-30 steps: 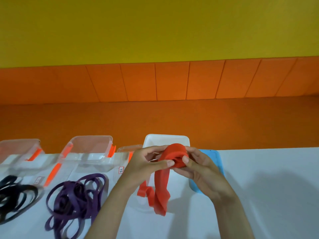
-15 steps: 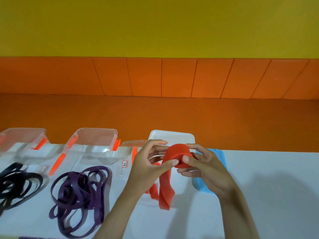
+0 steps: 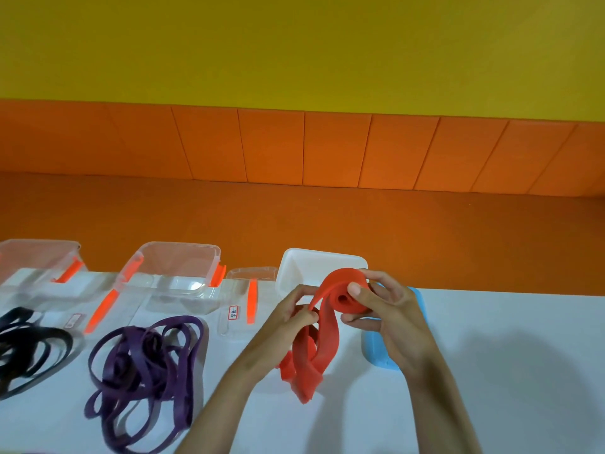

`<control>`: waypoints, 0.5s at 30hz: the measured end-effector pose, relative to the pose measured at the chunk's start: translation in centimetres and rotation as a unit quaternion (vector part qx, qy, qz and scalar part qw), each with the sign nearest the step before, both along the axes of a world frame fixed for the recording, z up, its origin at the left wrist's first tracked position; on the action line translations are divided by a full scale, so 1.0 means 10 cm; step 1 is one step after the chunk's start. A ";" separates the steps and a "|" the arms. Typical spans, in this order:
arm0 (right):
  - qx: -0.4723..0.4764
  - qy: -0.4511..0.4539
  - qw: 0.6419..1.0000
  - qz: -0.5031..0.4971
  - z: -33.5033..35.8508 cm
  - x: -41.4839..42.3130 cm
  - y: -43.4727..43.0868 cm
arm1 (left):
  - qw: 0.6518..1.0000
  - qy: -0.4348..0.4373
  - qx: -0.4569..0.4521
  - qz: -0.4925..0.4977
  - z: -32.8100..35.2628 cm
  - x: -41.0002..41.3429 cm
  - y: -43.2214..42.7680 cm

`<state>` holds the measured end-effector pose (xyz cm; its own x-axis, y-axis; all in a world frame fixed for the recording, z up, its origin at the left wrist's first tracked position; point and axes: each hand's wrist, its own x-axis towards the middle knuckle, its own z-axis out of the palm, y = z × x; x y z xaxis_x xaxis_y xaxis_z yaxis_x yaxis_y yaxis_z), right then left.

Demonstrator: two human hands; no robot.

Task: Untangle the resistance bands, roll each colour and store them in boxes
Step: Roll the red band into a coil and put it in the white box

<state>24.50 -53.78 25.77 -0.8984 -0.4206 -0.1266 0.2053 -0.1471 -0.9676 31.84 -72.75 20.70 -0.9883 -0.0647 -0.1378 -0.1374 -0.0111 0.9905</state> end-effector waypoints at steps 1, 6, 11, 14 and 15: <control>0.000 -0.002 1.000 0.000 0.00 0.00 0.00 | 1.000 -0.007 0.015 -0.009 0.00 0.01 -0.01; -0.012 -0.015 0.999 0.027 -0.01 0.01 -0.03 | 0.999 0.021 0.032 -0.030 -0.06 0.03 -0.02; -0.011 -0.037 0.998 0.050 -0.02 0.05 -0.03 | 0.997 0.067 -0.003 0.021 -0.10 0.07 0.06; -0.008 -0.041 0.998 0.053 -0.01 0.08 -0.04 | 0.996 0.079 -0.001 0.049 -0.02 0.09 0.13; -0.013 -0.045 0.997 0.057 -0.01 0.09 -0.03 | 0.995 0.085 -0.007 0.060 0.00 0.10 0.15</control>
<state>25.40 -54.12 25.65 -0.8301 -0.5233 -0.1926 0.3083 -0.1430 -0.9405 32.81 -71.25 20.66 -0.9823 -0.1843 0.0323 0.0334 -0.0028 0.9994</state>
